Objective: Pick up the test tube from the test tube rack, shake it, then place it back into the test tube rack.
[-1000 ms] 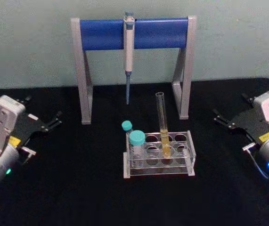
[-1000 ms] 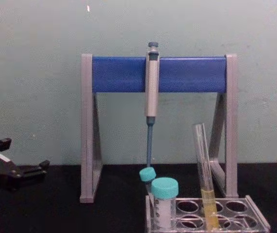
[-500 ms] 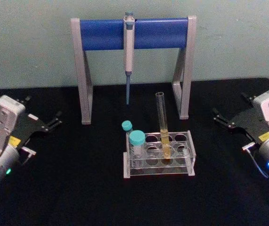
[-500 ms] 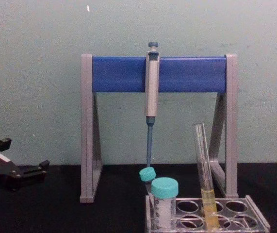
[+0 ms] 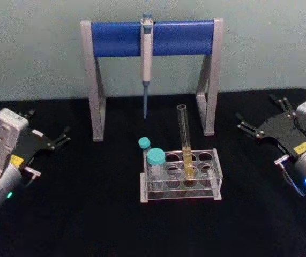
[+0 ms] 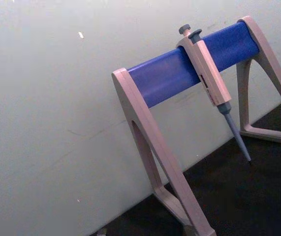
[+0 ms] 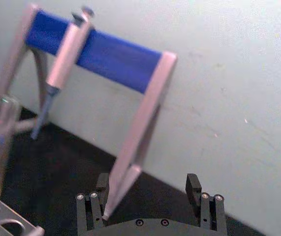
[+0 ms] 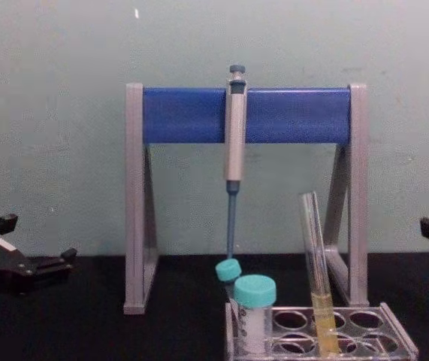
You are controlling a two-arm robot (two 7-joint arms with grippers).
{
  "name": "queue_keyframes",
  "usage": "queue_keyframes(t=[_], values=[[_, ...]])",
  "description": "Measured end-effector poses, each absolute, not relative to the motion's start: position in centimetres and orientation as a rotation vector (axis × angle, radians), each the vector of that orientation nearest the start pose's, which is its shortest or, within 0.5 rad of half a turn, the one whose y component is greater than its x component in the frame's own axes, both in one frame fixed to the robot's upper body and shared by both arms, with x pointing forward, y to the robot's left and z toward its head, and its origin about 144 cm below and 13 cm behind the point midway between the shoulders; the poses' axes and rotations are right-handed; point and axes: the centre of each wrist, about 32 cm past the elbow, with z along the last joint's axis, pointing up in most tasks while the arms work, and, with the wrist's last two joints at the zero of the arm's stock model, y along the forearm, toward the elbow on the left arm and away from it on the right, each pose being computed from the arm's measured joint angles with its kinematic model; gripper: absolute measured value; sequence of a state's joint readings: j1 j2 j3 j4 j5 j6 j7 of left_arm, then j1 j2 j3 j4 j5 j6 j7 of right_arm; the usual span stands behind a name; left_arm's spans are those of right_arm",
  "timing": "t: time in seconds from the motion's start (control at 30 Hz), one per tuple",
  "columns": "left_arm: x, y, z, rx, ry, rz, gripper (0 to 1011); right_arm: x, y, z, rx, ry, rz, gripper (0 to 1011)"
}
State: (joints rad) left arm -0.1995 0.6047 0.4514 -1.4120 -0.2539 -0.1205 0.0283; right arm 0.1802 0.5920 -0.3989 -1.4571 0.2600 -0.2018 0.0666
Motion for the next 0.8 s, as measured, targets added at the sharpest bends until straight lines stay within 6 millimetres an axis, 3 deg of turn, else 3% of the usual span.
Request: queue_keyframes(t=[0.37, 0.8], values=[[48.9, 31.0, 114.0, 0.304, -0.285, 1.248, 1001, 48.1, -29.8, 116.9, -0.065, -0.351, -0.977, 1000], [48.9, 31.0, 114.0, 0.304, -0.285, 1.248, 1001, 48.6, -27.1, 117.4, -0.066, -0.265, -0.795, 1000]])
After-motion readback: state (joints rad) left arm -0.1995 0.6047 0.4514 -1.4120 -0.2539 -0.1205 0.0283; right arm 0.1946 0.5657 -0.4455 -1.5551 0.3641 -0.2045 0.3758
